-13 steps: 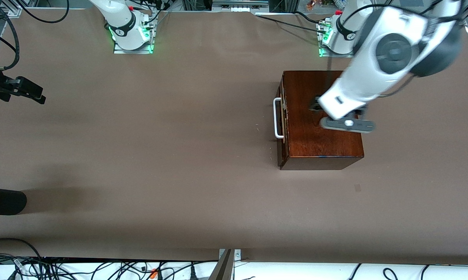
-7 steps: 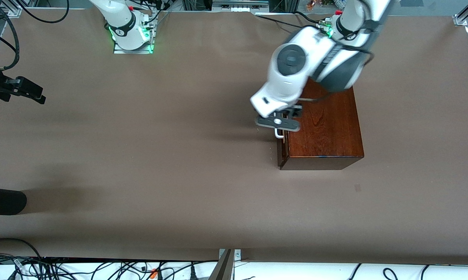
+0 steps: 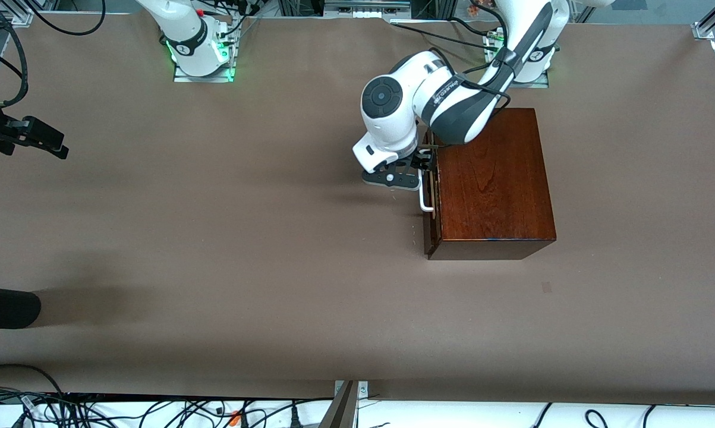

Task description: Open drawer, take yellow block, close drawer

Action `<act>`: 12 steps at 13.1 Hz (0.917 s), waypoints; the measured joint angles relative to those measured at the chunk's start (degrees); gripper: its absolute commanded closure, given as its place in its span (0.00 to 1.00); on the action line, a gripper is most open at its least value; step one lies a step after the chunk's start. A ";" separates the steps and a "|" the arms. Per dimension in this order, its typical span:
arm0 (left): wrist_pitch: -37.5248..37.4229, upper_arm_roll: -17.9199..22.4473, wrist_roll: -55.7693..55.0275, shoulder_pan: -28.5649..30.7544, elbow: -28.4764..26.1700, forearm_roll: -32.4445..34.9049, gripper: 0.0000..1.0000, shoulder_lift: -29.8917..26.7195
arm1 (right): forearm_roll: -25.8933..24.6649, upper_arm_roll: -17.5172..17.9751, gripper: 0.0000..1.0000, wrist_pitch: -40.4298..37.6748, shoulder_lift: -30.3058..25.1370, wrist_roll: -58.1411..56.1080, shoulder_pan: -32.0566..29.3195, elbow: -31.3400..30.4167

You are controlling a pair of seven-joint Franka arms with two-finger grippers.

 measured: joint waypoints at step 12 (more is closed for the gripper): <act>0.20 -0.18 -4.49 -0.99 -1.17 4.41 0.00 2.54 | 0.01 0.00 0.00 0.00 0.00 0.00 0.00 0.04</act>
